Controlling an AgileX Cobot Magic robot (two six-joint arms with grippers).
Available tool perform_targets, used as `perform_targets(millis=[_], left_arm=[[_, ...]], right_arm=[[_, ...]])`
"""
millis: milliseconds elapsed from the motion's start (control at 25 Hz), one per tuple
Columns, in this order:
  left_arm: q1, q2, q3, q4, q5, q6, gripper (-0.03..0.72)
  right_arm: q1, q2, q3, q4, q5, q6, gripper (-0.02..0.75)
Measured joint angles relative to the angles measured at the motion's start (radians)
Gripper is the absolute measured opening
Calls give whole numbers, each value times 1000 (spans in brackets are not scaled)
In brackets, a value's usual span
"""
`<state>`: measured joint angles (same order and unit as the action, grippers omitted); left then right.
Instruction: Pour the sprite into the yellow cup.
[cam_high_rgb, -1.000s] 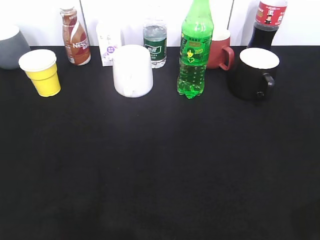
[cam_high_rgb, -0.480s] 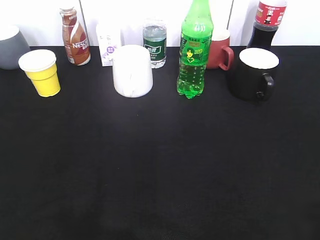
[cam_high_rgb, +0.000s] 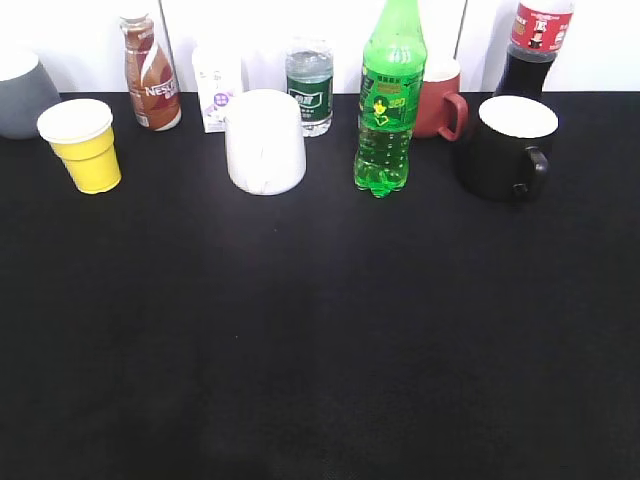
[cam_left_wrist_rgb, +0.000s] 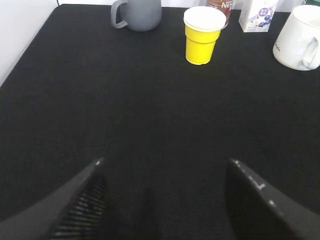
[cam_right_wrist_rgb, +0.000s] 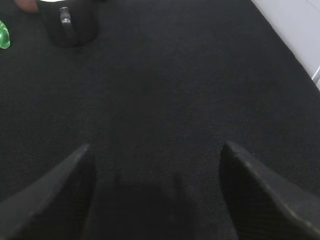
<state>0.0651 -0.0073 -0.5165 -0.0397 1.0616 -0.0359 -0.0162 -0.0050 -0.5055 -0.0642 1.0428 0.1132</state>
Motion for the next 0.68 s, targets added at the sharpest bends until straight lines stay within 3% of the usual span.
perform_targets(millis=[680], left_arm=[[0,0,0,0,0,1,552]], right_arm=[[0,0,0,0,0,0,586]])
